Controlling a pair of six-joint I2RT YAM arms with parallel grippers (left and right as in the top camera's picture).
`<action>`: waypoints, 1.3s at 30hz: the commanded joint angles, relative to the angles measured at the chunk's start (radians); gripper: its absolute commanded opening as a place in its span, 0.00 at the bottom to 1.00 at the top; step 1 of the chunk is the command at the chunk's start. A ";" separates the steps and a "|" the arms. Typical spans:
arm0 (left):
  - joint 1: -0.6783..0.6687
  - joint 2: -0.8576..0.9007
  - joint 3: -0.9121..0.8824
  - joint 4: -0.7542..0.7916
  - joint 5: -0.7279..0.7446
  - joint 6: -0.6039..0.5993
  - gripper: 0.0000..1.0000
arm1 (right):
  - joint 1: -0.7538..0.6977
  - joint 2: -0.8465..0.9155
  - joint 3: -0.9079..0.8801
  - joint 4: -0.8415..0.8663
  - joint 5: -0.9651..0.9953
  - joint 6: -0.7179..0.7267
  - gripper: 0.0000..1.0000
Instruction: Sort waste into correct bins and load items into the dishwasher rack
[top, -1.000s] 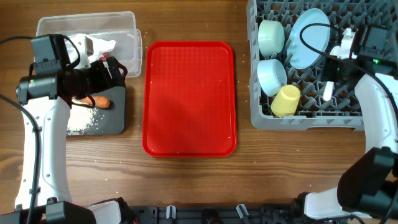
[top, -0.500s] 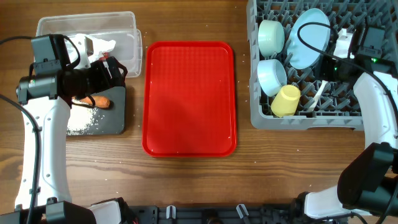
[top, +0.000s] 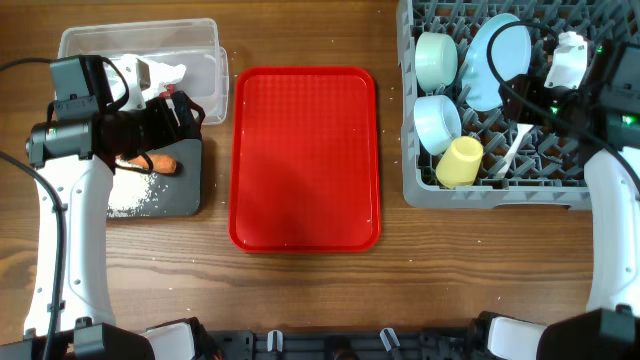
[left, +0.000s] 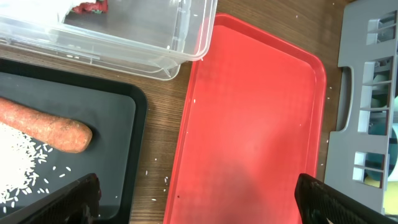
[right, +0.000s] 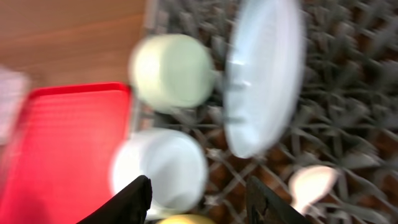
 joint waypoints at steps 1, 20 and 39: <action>0.004 -0.004 0.017 0.002 -0.009 -0.003 1.00 | 0.056 -0.045 0.016 -0.005 -0.118 0.008 0.56; 0.004 -0.004 0.017 0.002 -0.009 -0.003 1.00 | 0.195 -0.520 0.016 -0.121 0.078 0.202 1.00; 0.004 -0.004 0.017 0.002 -0.009 -0.003 1.00 | 0.209 -0.598 -0.093 -0.054 0.284 0.091 1.00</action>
